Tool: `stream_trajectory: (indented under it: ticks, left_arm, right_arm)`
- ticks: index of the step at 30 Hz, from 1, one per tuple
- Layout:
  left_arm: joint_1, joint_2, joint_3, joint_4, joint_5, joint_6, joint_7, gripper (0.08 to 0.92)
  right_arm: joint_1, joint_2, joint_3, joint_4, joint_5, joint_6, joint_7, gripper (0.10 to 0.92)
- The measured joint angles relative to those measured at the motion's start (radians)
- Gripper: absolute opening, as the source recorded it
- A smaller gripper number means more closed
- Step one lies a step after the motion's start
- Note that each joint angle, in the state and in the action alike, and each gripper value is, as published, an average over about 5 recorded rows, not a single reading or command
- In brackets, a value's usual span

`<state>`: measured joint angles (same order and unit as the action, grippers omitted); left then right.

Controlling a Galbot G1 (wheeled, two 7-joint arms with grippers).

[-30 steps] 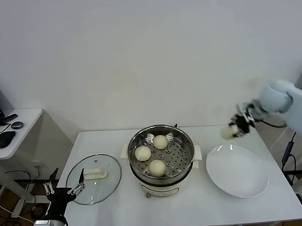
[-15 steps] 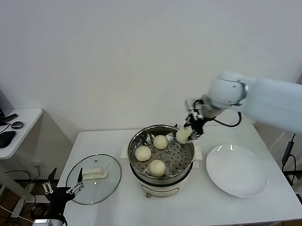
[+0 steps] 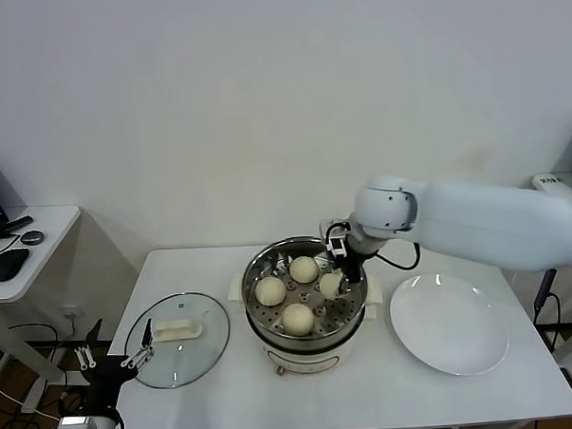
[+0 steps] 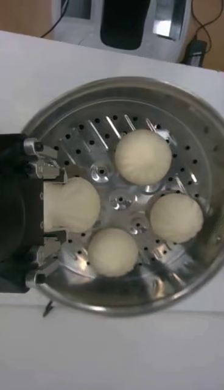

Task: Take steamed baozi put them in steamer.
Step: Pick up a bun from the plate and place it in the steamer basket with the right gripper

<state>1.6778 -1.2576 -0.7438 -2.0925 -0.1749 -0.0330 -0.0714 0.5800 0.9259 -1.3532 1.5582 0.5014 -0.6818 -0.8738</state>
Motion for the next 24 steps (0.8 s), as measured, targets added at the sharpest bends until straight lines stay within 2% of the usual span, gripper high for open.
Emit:
stream_trajectory:
  ticks: [6,9,19,24]
  left_arm:
    - [-0.001,0.000,-0.001,0.004,0.001,-0.002,0.000,0.823]
    - [-0.001,0.000,-0.002,0.004,0.001,-0.002,0.000,0.823]
    - [-0.001,-0.002,-0.002,-0.002,0.002,-0.002,0.000,0.823]
    - [-0.003,-0.001,-0.002,-0.003,0.001,-0.002,0.000,0.823]
  right_arm:
    - [-0.045,0.012,0.011,-0.021,-0.014,-0.016,0.014,0.475]
    - [-0.056,0.013,0.017,-0.025,-0.017,-0.021,0.021,0.501]
    - [-0.068,-0.008,0.044,-0.012,-0.002,-0.036,0.036,0.771]
    - [-0.051,-0.043,0.070,0.019,0.011,-0.038,0.044,0.820]
